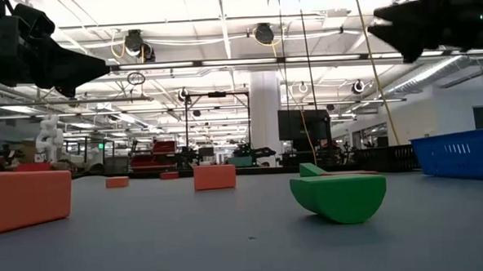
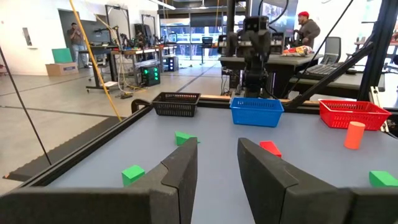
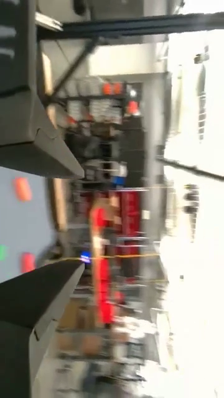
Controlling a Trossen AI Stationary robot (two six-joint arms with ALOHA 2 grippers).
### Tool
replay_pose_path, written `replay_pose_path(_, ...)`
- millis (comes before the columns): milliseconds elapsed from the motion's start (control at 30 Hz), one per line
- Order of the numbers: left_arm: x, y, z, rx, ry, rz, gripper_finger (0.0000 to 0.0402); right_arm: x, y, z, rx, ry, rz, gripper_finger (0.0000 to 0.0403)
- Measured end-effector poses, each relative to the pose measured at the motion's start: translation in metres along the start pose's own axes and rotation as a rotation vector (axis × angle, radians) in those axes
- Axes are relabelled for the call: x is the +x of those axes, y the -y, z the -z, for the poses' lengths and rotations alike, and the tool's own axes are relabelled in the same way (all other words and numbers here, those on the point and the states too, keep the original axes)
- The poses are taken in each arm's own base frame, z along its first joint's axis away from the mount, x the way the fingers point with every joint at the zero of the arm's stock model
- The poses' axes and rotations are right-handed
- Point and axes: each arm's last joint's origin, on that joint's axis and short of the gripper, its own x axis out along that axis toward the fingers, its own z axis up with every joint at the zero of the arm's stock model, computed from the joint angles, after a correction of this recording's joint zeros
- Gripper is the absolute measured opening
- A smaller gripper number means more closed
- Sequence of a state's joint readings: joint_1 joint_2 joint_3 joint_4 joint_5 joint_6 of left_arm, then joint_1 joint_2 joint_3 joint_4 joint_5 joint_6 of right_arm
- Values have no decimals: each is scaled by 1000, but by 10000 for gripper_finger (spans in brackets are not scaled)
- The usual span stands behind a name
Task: Sort & place blocks by color
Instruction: Put the green block into the black bin
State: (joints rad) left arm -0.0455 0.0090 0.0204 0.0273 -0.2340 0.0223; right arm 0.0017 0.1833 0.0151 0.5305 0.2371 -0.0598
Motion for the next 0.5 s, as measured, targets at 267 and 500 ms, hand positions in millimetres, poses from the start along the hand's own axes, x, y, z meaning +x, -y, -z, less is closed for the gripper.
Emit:
replay_pose_path(267, 0, 0, 0, 0, 0, 0, 118, 19, -3, -7, -125, -86, 16, 224)
replay_pose_path(500, 0, 0, 0, 0, 1, 0, 118, 55, -8, -11, -163, -416, 59, 224)
